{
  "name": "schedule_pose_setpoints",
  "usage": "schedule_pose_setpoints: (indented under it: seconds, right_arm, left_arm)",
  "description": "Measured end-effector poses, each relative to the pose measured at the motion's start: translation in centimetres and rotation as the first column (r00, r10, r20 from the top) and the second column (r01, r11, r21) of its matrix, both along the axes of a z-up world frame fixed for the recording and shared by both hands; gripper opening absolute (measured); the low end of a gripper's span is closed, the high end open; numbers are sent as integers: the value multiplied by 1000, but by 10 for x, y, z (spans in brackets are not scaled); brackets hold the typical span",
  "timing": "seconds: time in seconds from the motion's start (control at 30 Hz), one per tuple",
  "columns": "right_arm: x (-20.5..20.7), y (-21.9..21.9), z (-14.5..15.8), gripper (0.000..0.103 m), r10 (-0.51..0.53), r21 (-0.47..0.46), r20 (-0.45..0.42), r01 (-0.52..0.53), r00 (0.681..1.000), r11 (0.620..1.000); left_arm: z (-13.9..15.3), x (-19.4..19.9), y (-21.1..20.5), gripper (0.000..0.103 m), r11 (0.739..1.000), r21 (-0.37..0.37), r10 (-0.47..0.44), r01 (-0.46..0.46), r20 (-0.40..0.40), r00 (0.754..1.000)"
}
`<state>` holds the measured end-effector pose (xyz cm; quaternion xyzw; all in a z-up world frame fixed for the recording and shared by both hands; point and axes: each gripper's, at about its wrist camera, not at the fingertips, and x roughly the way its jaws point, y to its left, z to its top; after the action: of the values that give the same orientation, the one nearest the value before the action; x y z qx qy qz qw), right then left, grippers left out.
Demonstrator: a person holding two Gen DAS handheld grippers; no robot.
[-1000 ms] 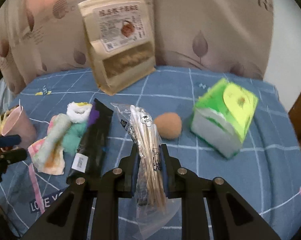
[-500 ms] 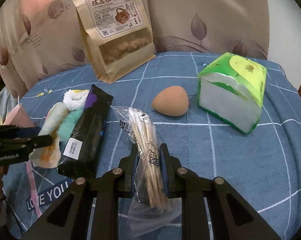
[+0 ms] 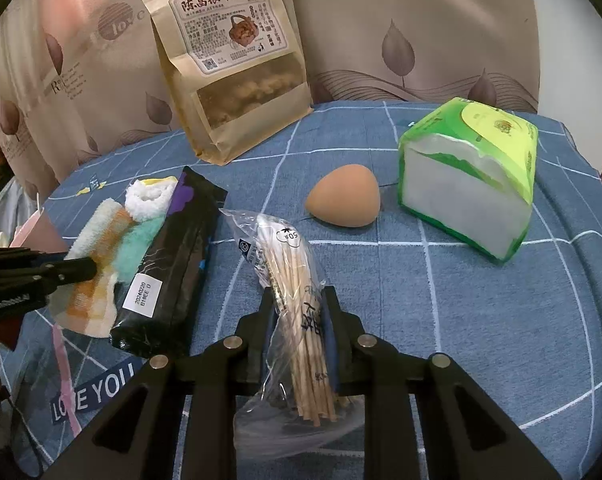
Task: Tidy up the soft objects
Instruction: 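Grasp the pink-green striped towel with the left tool while the right holds the swab bag, then carry the striped towel into the gold tray and open the left tool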
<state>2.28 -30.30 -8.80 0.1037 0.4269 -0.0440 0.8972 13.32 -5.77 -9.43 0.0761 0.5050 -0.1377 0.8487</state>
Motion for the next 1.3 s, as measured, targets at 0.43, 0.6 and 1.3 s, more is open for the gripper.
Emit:
schedule_pose_setpoints:
  seconds: [0.43,0.6,1.3]
  right_arm:
    - [2,1,-2,21,3,2,-5,-3,1000,1000]
    - [2,0,-2,21,3,4,-5,-3,1000,1000]
    - [1,0,-3,21,3,6,-5,-3,1000,1000]
  left_arm:
    - [37,-23,17,17,999,-42,15,-14,37,999]
    - [53,-34,27,17,999,-41,37,-34,59,998]
    - [117,-65,132,17,971,-14,235,-237,175,956]
